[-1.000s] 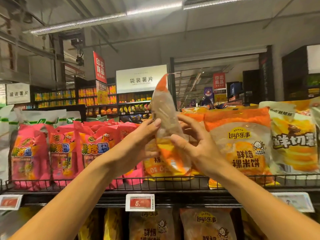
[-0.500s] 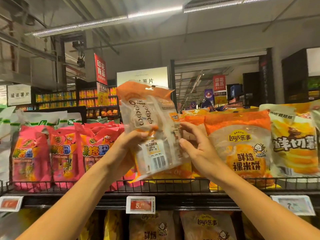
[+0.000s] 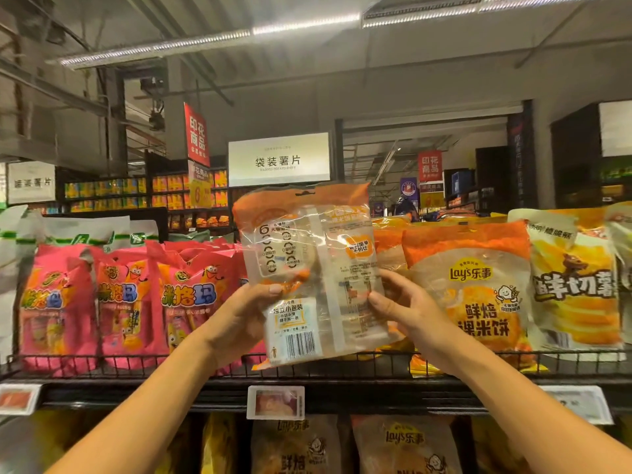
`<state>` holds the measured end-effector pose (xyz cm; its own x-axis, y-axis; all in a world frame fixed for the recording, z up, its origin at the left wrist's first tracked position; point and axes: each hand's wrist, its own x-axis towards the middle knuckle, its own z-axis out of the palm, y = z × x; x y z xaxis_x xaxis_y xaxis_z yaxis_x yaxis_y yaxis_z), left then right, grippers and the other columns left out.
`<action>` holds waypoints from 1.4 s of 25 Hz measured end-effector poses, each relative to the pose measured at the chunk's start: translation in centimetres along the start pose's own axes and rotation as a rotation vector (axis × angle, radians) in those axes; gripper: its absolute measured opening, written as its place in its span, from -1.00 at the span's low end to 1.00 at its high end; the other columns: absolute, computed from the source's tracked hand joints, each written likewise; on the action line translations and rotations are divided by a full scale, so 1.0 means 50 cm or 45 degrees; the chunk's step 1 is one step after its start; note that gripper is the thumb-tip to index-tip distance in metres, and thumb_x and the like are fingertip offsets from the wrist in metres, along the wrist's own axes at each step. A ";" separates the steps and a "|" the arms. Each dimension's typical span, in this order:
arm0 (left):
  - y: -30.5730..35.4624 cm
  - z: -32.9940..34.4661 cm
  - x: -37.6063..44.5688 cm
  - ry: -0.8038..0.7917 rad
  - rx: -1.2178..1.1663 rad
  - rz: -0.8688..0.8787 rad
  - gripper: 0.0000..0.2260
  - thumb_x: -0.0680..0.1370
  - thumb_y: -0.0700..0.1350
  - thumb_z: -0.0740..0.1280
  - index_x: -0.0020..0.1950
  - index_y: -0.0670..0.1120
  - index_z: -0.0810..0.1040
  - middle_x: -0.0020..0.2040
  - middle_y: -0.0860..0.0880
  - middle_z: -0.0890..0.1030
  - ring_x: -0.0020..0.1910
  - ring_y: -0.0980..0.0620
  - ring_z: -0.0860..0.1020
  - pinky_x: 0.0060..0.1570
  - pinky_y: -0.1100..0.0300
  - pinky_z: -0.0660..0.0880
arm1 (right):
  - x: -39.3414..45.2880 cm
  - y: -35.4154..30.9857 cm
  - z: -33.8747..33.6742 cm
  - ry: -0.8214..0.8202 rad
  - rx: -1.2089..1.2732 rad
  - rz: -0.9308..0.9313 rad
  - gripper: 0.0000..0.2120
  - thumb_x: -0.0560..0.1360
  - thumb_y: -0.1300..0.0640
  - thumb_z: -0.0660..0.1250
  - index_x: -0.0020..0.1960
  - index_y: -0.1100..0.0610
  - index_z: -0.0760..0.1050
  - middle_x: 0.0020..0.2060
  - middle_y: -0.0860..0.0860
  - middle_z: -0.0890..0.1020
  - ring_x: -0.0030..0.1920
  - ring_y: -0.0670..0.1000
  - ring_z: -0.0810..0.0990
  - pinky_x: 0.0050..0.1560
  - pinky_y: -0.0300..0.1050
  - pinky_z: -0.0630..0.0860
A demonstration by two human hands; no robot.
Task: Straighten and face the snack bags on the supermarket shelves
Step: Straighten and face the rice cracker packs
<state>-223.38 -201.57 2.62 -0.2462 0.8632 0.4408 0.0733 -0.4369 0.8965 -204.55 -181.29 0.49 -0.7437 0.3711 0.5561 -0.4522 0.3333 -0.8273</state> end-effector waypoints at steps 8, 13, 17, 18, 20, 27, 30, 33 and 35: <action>-0.013 -0.025 0.007 0.037 0.071 0.082 -0.54 0.45 -0.09 0.40 0.34 -0.13 0.54 0.36 -0.15 0.55 0.26 -0.11 0.58 0.06 0.07 0.60 | -0.002 0.011 0.001 0.018 -0.093 -0.054 -0.39 0.39 0.09 0.44 0.42 0.05 0.39 0.12 -0.09 0.71 0.14 -0.15 0.65 0.01 -0.30 0.58; 0.005 -0.021 0.004 0.124 0.080 0.119 -0.54 0.39 -0.07 0.44 0.29 -0.13 0.58 0.31 -0.13 0.59 0.17 -0.07 0.63 -0.02 0.04 0.64 | -0.003 0.002 0.016 0.050 -0.140 -0.127 -0.48 0.42 -0.06 0.42 0.36 -0.11 0.41 0.20 -0.13 0.65 0.24 -0.14 0.60 0.20 -0.17 0.58; 0.028 -0.016 0.000 0.151 0.126 0.144 -0.58 0.45 -0.10 0.39 0.31 -0.10 0.54 0.21 -0.11 0.65 0.01 -0.03 0.67 -0.14 0.05 0.66 | -0.001 -0.008 0.037 0.100 -0.232 -0.226 -0.56 0.47 -0.10 0.38 0.32 -0.23 0.37 0.14 -0.25 0.63 0.17 -0.26 0.59 0.08 -0.31 0.57; 0.031 -0.017 -0.002 0.153 0.129 0.146 -0.58 0.45 -0.12 0.37 0.31 -0.11 0.53 0.20 -0.12 0.65 0.01 -0.05 0.67 -0.15 0.07 0.65 | -0.001 -0.010 0.037 0.099 -0.254 -0.234 -0.55 0.48 -0.08 0.38 0.33 -0.22 0.36 0.14 -0.27 0.63 0.17 -0.26 0.59 0.09 -0.31 0.57; 0.033 -0.021 -0.008 0.146 0.157 0.150 -0.59 0.43 -0.17 0.37 0.28 -0.15 0.54 0.20 -0.17 0.65 0.05 -0.09 0.66 -0.10 0.05 0.64 | -0.004 -0.007 0.033 0.086 -0.324 -0.228 -0.54 0.52 -0.01 0.41 0.34 -0.27 0.34 0.14 -0.32 0.61 0.19 -0.30 0.56 0.11 -0.33 0.56; 0.027 -0.027 -0.022 -0.068 0.240 0.203 -0.66 0.39 -0.31 0.42 0.17 -0.23 0.62 0.16 -0.28 0.64 0.17 -0.23 0.62 0.13 0.04 0.56 | -0.020 0.011 0.035 0.027 -0.647 -0.229 -0.50 0.58 0.14 0.38 0.31 -0.34 0.29 0.26 -0.42 0.46 0.29 -0.43 0.39 0.28 -0.48 0.30; 0.029 -0.027 -0.023 -0.084 0.249 0.195 -0.59 0.38 -0.27 0.45 0.23 -0.20 0.58 0.18 -0.28 0.64 0.18 -0.23 0.61 0.13 0.04 0.56 | -0.024 0.014 0.033 0.027 -0.655 -0.225 -0.50 0.57 0.13 0.39 0.31 -0.33 0.29 0.23 -0.46 0.49 0.28 -0.39 0.42 0.27 -0.47 0.34; 0.030 -0.025 -0.022 -0.064 0.240 0.188 -0.59 0.40 -0.26 0.45 0.24 -0.24 0.56 0.20 -0.31 0.61 0.20 -0.28 0.59 0.13 0.04 0.57 | -0.028 0.017 0.027 0.022 -0.669 -0.212 -0.53 0.58 0.03 0.37 0.31 -0.38 0.27 0.20 -0.63 0.40 0.27 -0.52 0.33 0.20 -0.60 0.28; 0.032 -0.019 -0.022 0.013 0.229 0.157 -0.60 0.41 -0.22 0.44 0.24 -0.23 0.58 0.24 -0.26 0.61 0.23 -0.21 0.59 0.07 0.08 0.60 | -0.028 0.019 0.022 0.028 -0.595 -0.192 -0.47 0.54 -0.16 0.36 0.46 -0.25 0.28 0.35 -0.41 0.44 0.38 -0.34 0.37 0.37 -0.32 0.37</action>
<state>-223.90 -203.48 3.53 -0.2347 0.8027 0.5483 0.2749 -0.4862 0.8295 -204.50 -182.45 -1.16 -0.6741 0.3054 0.6726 -0.2812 0.7359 -0.6160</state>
